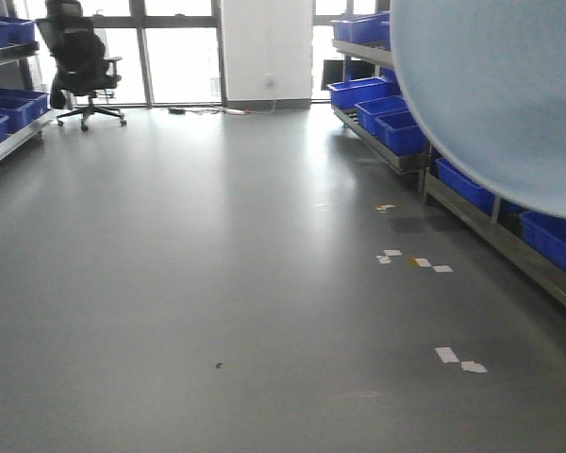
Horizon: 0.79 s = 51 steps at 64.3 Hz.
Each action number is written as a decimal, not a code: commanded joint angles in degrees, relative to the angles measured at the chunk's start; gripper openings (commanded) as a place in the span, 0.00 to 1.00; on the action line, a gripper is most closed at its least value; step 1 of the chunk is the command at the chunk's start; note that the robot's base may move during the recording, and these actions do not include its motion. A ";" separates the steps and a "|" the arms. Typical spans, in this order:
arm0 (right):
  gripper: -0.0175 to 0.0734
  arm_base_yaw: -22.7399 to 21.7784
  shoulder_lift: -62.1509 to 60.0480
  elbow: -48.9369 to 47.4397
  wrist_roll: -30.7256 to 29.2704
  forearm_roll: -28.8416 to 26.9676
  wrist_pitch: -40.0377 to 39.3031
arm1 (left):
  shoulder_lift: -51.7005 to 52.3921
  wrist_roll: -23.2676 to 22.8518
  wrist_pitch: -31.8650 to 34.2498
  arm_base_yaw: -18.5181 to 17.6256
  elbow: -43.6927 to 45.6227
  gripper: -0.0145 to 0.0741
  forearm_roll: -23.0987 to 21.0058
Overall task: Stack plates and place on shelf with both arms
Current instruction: 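Drive the base to the bin shelf holding the plates in the right gripper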
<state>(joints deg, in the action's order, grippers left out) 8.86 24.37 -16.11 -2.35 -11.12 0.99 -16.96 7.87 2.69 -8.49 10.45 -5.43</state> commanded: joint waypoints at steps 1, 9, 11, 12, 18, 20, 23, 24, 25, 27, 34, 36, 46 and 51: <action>0.23 -0.39 0.40 -1.84 -0.26 -0.24 -5.88 | -0.61 -0.21 5.06 0.09 1.69 0.26 -0.43; 0.23 -0.39 0.47 -1.84 -0.26 -0.24 -5.34 | -0.61 -0.21 5.06 0.09 1.69 0.26 -0.43; 0.23 -0.39 0.53 -1.84 -0.26 -0.24 -5.35 | -0.61 -0.21 5.06 0.09 1.69 0.26 -0.43; 0.23 -0.39 0.53 -1.84 -0.26 -0.24 -5.26 | -0.61 -0.21 5.06 0.09 1.69 0.26 -0.43; 0.23 -0.39 0.43 -1.84 -0.26 -0.24 -4.98 | -0.61 -0.21 5.06 0.09 1.69 0.26 -0.43; 0.23 -0.39 0.43 -1.84 -0.26 -0.24 -4.98 | -0.61 -0.21 5.06 0.09 1.69 0.26 -0.43; 0.23 -0.39 0.43 -1.84 -0.26 -0.24 -4.98 | -0.61 -0.21 5.06 0.09 1.69 0.26 -0.43; 0.23 -0.39 0.43 -1.84 -0.26 -0.24 -4.98 | -0.61 -0.21 5.06 0.09 1.69 0.26 -0.43; 0.23 -0.39 0.43 -1.84 -0.26 -0.24 -4.98 | -0.61 -0.21 5.06 0.09 1.69 0.26 -0.43; 0.23 -0.39 0.43 -1.84 -0.26 -0.24 -4.98 | -0.61 -0.21 5.06 0.09 1.69 0.26 -0.43; 0.23 -0.39 0.43 -1.84 -0.26 -0.24 -4.98 | -0.61 -0.21 5.06 0.09 1.69 0.26 -0.43; 0.23 -0.39 0.43 -1.84 -0.26 -0.24 -4.98 | -0.61 -0.21 5.06 0.09 1.69 0.26 -0.43; 0.23 -0.39 0.43 -1.84 -0.26 -0.24 -4.94 | -0.61 -0.21 5.06 0.09 1.69 0.26 -0.43; 0.23 -0.39 0.43 -1.84 -0.26 -0.24 -4.94 | -0.61 -0.21 5.06 0.09 1.69 0.26 -0.43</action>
<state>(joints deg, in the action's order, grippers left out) 8.86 24.37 -16.11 -2.35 -11.12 1.96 -16.96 7.87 2.73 -8.49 10.36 -5.43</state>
